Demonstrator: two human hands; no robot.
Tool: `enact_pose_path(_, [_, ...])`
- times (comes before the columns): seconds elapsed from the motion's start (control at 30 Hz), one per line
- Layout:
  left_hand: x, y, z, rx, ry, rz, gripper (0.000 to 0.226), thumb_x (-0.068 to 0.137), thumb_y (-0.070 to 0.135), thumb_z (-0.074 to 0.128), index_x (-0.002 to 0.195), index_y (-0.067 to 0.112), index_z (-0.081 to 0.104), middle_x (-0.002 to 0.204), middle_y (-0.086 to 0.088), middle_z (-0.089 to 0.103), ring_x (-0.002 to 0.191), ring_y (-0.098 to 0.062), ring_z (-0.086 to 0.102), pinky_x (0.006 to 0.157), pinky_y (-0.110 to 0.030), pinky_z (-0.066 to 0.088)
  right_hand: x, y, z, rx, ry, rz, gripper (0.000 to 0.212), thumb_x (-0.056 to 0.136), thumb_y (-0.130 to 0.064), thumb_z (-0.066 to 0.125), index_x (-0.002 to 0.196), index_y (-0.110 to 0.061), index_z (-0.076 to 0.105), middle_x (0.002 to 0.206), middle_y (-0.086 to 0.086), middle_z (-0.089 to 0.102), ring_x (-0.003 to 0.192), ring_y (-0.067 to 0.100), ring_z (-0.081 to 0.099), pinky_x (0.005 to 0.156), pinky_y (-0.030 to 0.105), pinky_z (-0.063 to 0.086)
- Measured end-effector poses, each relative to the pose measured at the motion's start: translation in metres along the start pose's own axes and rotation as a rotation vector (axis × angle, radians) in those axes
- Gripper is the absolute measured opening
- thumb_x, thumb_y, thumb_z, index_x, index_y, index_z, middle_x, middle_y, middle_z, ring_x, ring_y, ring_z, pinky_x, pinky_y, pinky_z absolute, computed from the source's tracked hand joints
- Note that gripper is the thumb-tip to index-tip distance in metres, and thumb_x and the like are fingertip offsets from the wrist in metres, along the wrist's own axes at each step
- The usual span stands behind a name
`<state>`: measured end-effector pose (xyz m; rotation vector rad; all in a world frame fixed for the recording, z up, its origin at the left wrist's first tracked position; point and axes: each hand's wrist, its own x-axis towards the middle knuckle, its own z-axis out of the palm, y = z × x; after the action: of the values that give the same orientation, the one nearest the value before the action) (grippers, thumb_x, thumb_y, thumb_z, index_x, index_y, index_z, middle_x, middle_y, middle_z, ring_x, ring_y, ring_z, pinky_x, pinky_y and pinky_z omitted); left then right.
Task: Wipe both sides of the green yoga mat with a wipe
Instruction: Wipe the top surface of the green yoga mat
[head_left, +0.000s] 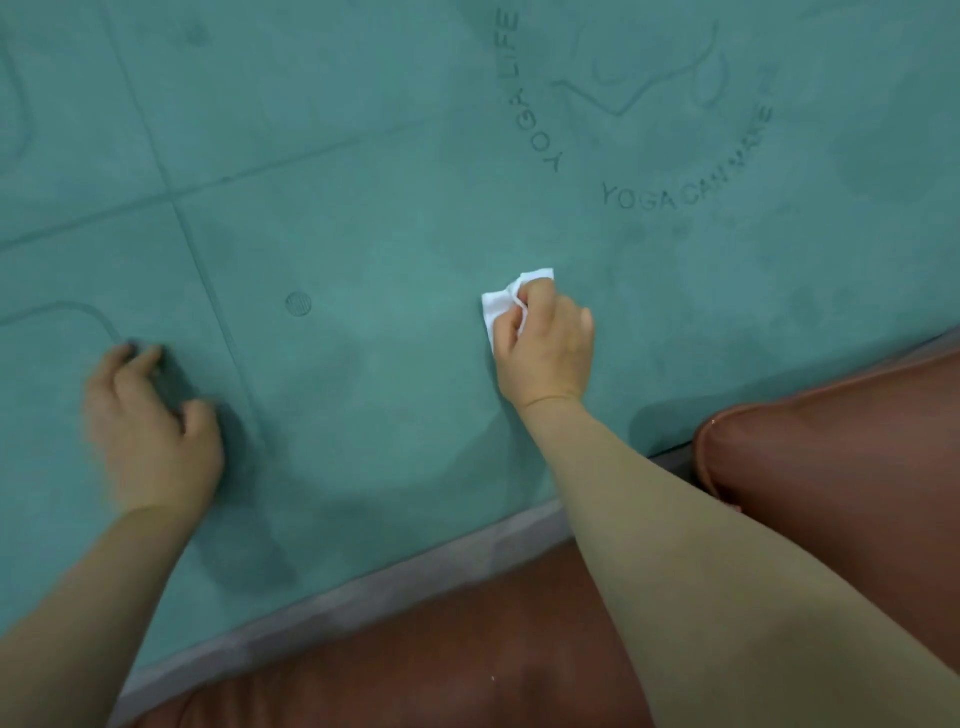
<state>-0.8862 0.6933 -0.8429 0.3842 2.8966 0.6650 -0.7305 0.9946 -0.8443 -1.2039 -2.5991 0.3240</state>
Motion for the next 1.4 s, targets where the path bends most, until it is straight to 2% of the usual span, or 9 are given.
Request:
enact_pose_path(0.13, [0.01, 0.137, 0.049, -0.073, -0.146, 0.494, 0.063, 0.078, 0.014, 0.043, 0.139, 0.001, 0.047, 0.148, -0.018, 0.044, 0.141, -0.035, 0.033, 0.118, -0.049, 0.024, 0.003, 0.0, -0.003, -0.008, -0.052, -0.013, 0.016, 0.077, -0.023, 0.044, 0.081, -0.014, 0.057, 0.063, 0.005, 0.057, 0.056, 0.03, 0.052, 0.058, 0.031, 0.036])
enact_pose_path(0.37, [0.066, 0.283, 0.123, -0.239, -0.22, 0.261, 0.068, 0.08, 0.017, 0.024, 0.143, 0.012, 0.049, 0.154, -0.004, 0.041, 0.147, -0.022, 0.028, 0.122, -0.035, 0.009, 0.016, 0.003, -0.001, 0.054, -0.106, -0.107, 0.018, 0.081, -0.027, 0.045, 0.078, -0.014, 0.057, 0.063, 0.004, 0.054, 0.057, 0.029, 0.05, 0.062, 0.035, 0.023])
enact_pose_path(0.53, [0.072, 0.294, 0.14, 0.062, -0.126, 0.292, 0.063, 0.086, 0.025, 0.028, 0.145, 0.013, 0.047, 0.155, -0.003, 0.041, 0.145, -0.022, 0.032, 0.122, -0.037, 0.012, 0.019, 0.009, -0.003, 0.189, -0.136, -0.097, 0.016, 0.086, -0.025, 0.044, 0.075, -0.015, 0.05, 0.064, 0.003, 0.052, 0.056, 0.026, 0.045, 0.061, 0.035, 0.025])
enact_pose_path(0.7, [0.071, 0.295, 0.148, 0.123, -0.102, 0.286, 0.061, 0.09, 0.023, 0.027, 0.148, 0.017, 0.043, 0.157, 0.001, 0.036, 0.147, -0.018, 0.027, 0.123, -0.034, 0.009, 0.048, 0.053, -0.012, 0.345, -0.174, -0.325, 0.015, 0.087, -0.014, 0.053, 0.072, -0.013, 0.053, 0.062, 0.002, 0.044, 0.057, 0.024, 0.041, 0.059, 0.035, 0.029])
enact_pose_path(0.83, [0.074, 0.296, 0.15, 0.136, -0.094, 0.286, 0.058, 0.092, 0.02, 0.028, 0.148, 0.017, 0.042, 0.158, 0.0, 0.034, 0.148, -0.018, 0.025, 0.123, -0.033, 0.007, 0.125, 0.079, -0.03, 0.352, -0.292, -0.107, 0.013, 0.087, -0.014, 0.048, 0.074, -0.013, 0.045, 0.063, 0.004, 0.052, 0.059, 0.028, 0.047, 0.063, 0.036, 0.034])
enact_pose_path(0.97, [0.076, 0.299, 0.147, 0.147, -0.103, 0.276, 0.057, 0.093, 0.019, 0.029, 0.148, 0.017, 0.041, 0.158, 0.0, 0.033, 0.148, -0.018, 0.024, 0.123, -0.034, 0.007, 0.159, 0.075, -0.036, 0.269, -0.61, -0.191, 0.011, 0.092, -0.026, 0.051, 0.084, -0.019, 0.046, 0.072, 0.0, 0.063, 0.068, 0.027, 0.057, 0.064, 0.03, 0.031])
enact_pose_path(1.2, [0.077, 0.301, 0.149, 0.142, -0.098, 0.283, 0.056, 0.093, 0.018, 0.033, 0.148, 0.016, 0.043, 0.158, 0.0, 0.035, 0.147, -0.018, 0.026, 0.123, -0.034, 0.008, 0.077, 0.052, -0.049, 0.163, -0.696, -0.295, 0.039, 0.074, -0.06, 0.052, 0.093, -0.026, 0.056, 0.081, -0.01, 0.055, 0.074, 0.014, 0.051, 0.068, 0.027, 0.044])
enact_pose_path(1.27, [0.076, 0.3, 0.149, 0.143, -0.092, 0.279, 0.055, 0.094, 0.019, 0.032, 0.147, 0.017, 0.043, 0.158, 0.001, 0.035, 0.147, -0.018, 0.026, 0.123, -0.032, 0.007, 0.063, 0.046, -0.042, 0.206, -0.589, -0.33, 0.023, 0.071, -0.037, 0.063, 0.09, -0.023, 0.06, 0.077, -0.007, 0.053, 0.07, 0.016, 0.049, 0.065, 0.027, 0.04])
enact_pose_path(1.4, [0.079, 0.299, 0.146, 0.107, -0.108, 0.269, 0.055, 0.093, 0.02, 0.034, 0.146, 0.019, 0.046, 0.157, 0.002, 0.037, 0.146, -0.017, 0.028, 0.121, -0.027, 0.005, 0.075, 0.058, -0.04, 0.392, -0.459, -0.159, 0.009, 0.072, -0.008, 0.049, 0.07, -0.012, 0.057, 0.067, 0.002, 0.052, 0.059, 0.023, 0.05, 0.055, 0.029, 0.039])
